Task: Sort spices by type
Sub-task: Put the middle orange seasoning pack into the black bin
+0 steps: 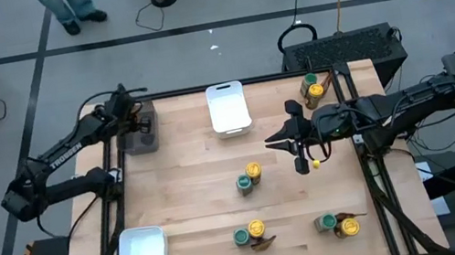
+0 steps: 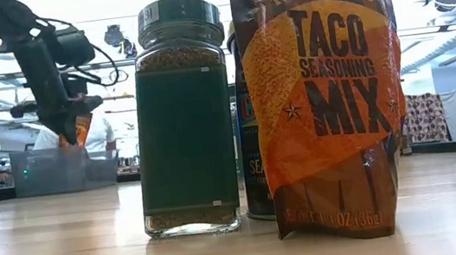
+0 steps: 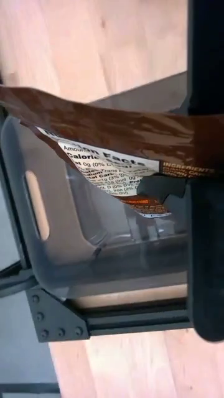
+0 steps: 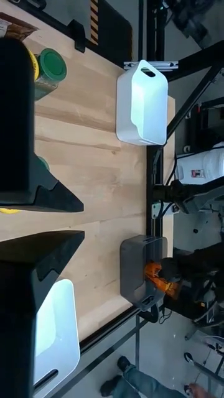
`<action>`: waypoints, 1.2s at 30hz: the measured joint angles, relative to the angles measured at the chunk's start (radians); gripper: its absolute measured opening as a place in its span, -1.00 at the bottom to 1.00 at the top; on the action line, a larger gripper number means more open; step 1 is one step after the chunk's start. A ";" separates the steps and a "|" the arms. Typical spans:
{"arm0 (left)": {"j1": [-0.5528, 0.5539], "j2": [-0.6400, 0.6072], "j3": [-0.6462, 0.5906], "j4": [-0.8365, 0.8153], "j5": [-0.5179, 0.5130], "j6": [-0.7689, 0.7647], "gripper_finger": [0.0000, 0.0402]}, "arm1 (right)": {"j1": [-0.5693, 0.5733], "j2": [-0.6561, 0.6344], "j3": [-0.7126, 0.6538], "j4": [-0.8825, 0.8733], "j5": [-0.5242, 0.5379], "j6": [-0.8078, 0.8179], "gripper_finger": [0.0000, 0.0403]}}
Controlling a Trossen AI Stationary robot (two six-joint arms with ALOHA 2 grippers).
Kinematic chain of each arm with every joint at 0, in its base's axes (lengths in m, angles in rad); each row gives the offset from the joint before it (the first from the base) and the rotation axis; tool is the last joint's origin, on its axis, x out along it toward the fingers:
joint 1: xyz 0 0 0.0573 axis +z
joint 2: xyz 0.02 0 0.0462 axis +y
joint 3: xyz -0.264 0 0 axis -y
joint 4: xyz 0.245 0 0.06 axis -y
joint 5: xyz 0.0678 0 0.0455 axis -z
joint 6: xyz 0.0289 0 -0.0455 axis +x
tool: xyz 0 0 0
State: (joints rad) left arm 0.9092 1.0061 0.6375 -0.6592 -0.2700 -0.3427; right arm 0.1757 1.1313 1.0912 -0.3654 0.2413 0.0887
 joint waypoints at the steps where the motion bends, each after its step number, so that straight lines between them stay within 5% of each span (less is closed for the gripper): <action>1: -0.001 0.001 -0.012 0.021 0.000 -0.013 -0.98 | 0.000 0.000 0.000 0.000 0.000 0.000 -0.80; 17: 0.075 0.022 -0.091 0.155 -0.115 -0.145 -0.98 | 0.000 0.000 0.000 0.001 0.002 -0.005 -0.80; 36: 0.121 0.090 -0.196 0.352 -0.056 -0.200 -0.99 | 0.000 0.000 0.000 0.001 0.002 -0.023 -0.80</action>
State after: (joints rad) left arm 1.0306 1.0962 0.4415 -0.3075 -0.3260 -0.5423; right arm 0.1757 1.1309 1.0912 -0.3641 0.2432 0.0658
